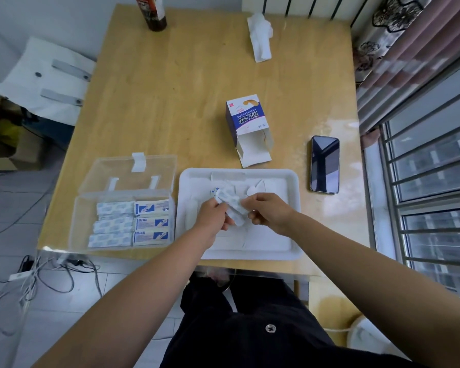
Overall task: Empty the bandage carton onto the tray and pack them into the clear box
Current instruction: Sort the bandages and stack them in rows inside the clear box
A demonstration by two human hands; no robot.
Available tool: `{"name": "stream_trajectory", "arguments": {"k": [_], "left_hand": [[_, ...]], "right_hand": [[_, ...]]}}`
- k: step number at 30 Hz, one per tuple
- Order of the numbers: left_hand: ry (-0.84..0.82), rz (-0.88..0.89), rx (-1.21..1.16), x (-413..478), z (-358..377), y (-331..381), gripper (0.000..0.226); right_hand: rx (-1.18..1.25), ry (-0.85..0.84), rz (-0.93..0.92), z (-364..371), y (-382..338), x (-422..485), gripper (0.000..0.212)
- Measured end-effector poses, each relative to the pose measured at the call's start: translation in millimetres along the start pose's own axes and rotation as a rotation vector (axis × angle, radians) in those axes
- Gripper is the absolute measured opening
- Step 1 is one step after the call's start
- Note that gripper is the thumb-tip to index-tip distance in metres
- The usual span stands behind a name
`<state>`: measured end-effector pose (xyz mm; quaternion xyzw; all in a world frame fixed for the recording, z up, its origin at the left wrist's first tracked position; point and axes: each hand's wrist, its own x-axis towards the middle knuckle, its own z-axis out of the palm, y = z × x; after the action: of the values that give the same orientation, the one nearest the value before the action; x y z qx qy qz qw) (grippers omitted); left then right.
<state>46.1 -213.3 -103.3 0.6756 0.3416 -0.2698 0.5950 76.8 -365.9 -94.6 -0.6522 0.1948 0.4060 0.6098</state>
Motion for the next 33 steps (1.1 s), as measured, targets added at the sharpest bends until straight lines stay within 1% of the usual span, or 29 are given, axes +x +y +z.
{"name": "stream_trajectory", "arguments": {"k": [3, 8, 10, 13, 15, 17, 19, 21, 23, 26, 28, 30, 33], "left_hand": [[0.004, -0.031, -0.096, 0, 4, 3, 0.028], [0.002, -0.085, -0.311, -6, 4, 10, 0.032], [-0.003, -0.067, -0.268, -5, 2, 10, 0.029], [-0.034, 0.015, -0.156, -3, -2, 6, 0.026], [-0.003, 0.049, -0.127, -3, -3, 4, 0.029], [0.042, 0.058, -0.154, 0, -5, 4, 0.028], [0.053, 0.035, -0.209, 0, -8, 3, 0.025], [0.046, 0.03, -0.199, -1, -11, 3, 0.025], [0.036, 0.039, -0.156, -1, -12, 1, 0.028], [0.042, 0.037, -0.143, 0, -12, 1, 0.024], [0.043, 0.036, -0.146, 1, -13, 1, 0.023], [0.034, 0.031, -0.144, 2, -14, 0, 0.025], [0.016, 0.01, -0.141, 3, -17, -2, 0.03]], "right_hand": [[-0.127, 0.039, 0.013, 8, 2, 3, 0.017], [-0.26, 0.067, -0.031, 13, -1, 5, 0.018], [-0.268, 0.064, -0.033, 14, -2, 4, 0.016], [-0.227, 0.037, -0.042, 16, -1, 3, 0.015], [-0.219, 0.031, -0.038, 15, 0, 3, 0.015], [-0.263, 0.091, -0.033, 13, 2, 8, 0.014], [-0.425, 0.229, -0.042, 8, 5, 15, 0.015], [-0.627, 0.323, -0.055, 9, 7, 20, 0.025], [-0.8, 0.363, -0.062, 14, 6, 20, 0.04], [-1.03, 0.39, -0.071, 25, 1, 21, 0.063], [-1.148, 0.399, -0.063, 29, 0, 25, 0.07], [-1.167, 0.396, -0.044, 30, 1, 29, 0.067], [-1.068, 0.391, -0.025, 25, 1, 30, 0.05]]}}
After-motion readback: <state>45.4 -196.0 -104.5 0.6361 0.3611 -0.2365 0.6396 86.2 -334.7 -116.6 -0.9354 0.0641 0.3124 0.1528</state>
